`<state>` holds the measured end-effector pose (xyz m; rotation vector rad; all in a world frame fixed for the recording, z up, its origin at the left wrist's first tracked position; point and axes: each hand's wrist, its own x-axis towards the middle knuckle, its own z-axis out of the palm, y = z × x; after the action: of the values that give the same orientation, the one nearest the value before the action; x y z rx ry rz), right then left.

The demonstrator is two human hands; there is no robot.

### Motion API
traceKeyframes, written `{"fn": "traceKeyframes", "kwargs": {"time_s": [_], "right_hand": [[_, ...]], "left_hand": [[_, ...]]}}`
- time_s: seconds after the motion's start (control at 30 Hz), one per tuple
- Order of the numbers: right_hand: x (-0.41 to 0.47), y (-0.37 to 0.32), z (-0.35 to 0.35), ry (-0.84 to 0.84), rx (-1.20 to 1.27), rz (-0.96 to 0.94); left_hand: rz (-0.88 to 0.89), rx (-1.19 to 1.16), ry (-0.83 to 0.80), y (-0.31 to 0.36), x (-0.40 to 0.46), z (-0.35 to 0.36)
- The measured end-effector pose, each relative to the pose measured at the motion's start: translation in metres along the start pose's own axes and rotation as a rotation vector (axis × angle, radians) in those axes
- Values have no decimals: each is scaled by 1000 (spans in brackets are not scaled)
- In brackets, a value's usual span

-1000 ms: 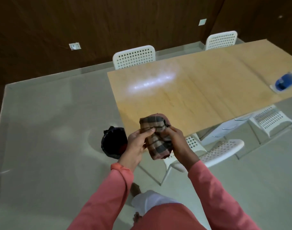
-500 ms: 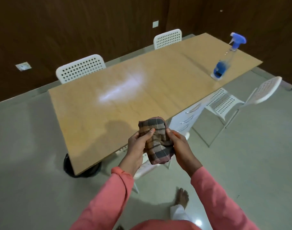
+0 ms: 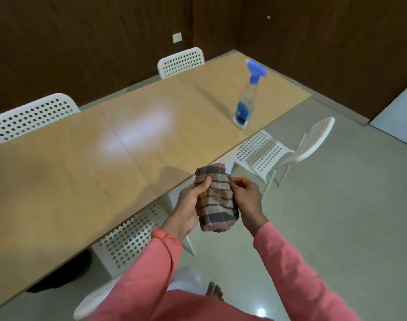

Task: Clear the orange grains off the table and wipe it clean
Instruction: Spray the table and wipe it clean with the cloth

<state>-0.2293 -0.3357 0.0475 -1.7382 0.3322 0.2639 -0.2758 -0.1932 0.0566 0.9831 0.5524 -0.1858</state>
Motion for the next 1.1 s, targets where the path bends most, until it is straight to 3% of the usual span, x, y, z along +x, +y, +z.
{"fn": "traceKeyframes", "kwargs": {"time_s": [0.1, 0.17, 0.3, 0.4, 0.53, 0.7, 0.83, 0.93, 1.0, 1.1], "right_hand": [[23, -1, -13, 137, -145, -84], [38, -4, -20, 130, -119, -76], [71, -20, -34, -133, 112, 84], [101, -33, -43, -284, 180, 90], [150, -51, -46, -378, 127, 60], [207, -72, -37, -365, 213, 62], [248, -79, -27, -346, 103, -27], [265, -85, -19, -487, 131, 36], [270, -85, -13, -487, 187, 90], [290, -78, 2, -349, 77, 126]], "left_hand": [[-20, 26, -35, -2, 29, 22], [-67, -7, -30, -2, 48, 35], [-117, -33, -65, 9, 81, 66], [-104, -31, -70, 17, 112, 80], [-81, -21, 64, 33, 164, 96], [-81, -3, 156, 63, 217, 114], [-210, -156, 160, 87, 249, 124], [-263, -188, 138, 95, 267, 125], [-269, -193, 164, 97, 274, 126], [-213, -19, 392, 99, 281, 124]]}}
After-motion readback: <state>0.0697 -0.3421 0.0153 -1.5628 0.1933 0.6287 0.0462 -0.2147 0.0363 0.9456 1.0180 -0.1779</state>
